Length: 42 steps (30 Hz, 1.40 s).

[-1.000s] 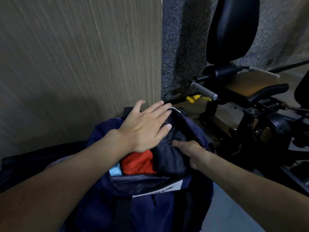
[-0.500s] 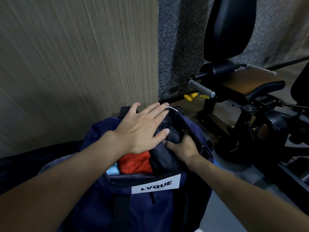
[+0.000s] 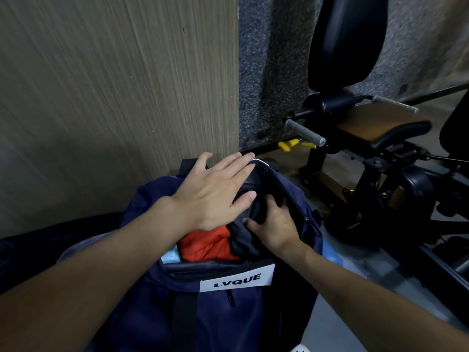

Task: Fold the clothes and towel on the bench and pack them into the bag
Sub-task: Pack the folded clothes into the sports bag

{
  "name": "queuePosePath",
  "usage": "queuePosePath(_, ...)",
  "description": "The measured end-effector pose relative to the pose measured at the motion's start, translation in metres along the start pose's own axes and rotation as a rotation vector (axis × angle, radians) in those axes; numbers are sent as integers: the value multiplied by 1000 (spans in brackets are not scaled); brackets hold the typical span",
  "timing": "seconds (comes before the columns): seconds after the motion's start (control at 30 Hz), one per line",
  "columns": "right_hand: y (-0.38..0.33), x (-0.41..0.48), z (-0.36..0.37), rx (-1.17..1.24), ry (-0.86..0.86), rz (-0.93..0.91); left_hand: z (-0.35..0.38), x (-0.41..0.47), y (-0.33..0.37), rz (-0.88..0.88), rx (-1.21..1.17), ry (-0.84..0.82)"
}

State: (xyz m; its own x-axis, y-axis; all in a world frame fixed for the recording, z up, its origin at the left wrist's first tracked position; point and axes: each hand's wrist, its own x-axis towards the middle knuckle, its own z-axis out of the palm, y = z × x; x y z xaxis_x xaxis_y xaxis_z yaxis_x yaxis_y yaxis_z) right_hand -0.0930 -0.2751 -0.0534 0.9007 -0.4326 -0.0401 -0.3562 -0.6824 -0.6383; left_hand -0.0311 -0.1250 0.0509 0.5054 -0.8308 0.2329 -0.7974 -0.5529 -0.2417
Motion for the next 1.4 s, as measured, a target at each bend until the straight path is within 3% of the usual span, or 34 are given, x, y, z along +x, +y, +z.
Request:
queuePosePath(0.07,-3,-6,2,-248,53,-59,0,0,-1,-3,-4,5)
queuePosePath(0.13,-5,-14,5,-418,116,-257,0,0,-3,-3,-6,7)
queuePosePath(0.2,-6,-19,8,-513,28,-420,0,0,-4,-3,-4,4)
queuePosePath(0.3,4,-12,12,-650,-156,-417,-1,-2,-5,14,-6,-3)
queuePosePath(0.4,12,0,11,-617,-226,-328,-1,-6,-5,39,-3,-11)
queuePosePath(0.63,15,10,7,-566,-296,-331,-4,-6,-9,55,-16,-11)
queuePosePath(0.87,16,12,4,-342,-258,-309,-6,-8,-15,83,-28,-29)
queuePosePath(1.4,27,28,5,-285,-260,-334,-6,-11,-30,168,13,-94)
